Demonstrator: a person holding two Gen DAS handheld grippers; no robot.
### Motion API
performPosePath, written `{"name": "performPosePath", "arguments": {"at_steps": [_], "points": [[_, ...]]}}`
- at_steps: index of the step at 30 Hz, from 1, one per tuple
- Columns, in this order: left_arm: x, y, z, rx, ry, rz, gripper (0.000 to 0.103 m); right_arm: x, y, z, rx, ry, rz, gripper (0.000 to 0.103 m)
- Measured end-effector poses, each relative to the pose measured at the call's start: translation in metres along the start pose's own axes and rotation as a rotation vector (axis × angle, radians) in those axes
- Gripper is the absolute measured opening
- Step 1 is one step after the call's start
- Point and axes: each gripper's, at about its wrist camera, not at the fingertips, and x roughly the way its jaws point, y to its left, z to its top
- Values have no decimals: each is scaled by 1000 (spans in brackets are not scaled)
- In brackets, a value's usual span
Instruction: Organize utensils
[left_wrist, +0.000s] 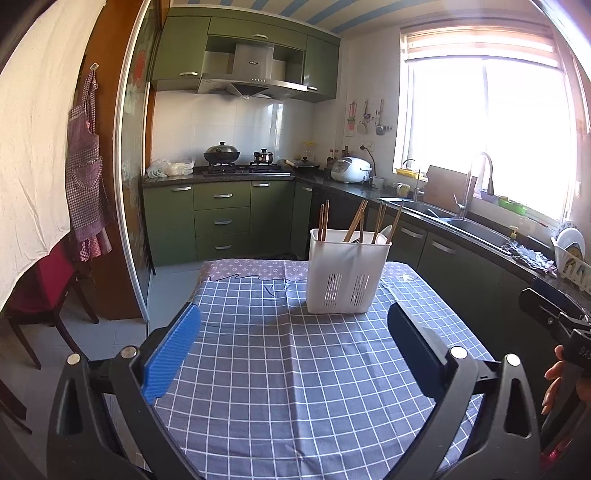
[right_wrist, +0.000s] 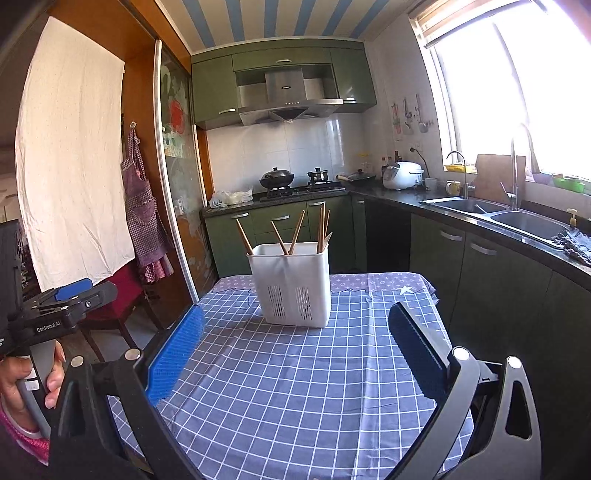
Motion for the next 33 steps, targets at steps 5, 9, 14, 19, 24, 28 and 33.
{"name": "performPosePath", "arguments": {"at_steps": [5, 9, 14, 19, 24, 28, 33], "points": [[2, 10, -7, -22, 27, 27, 96, -6, 13, 1, -32, -21, -22, 98], [4, 15, -9, -36, 38, 31, 96, -3, 13, 2, -30, -11, -30, 98], [4, 15, -9, -33, 42, 28, 96, 4, 13, 3, -35, 8, -35, 98], [3, 14, -9, -31, 41, 22, 96, 9, 14, 4, -36, 12, -34, 98], [6, 13, -8, -39, 55, 19, 96, 12, 15, 4, -34, 17, -32, 98], [8, 15, -7, -50, 61, 19, 96, 14, 15, 5, -35, 20, -29, 98], [7, 16, -8, -55, 57, 35, 96, 17, 15, 5, -35, 27, -25, 98]]}}
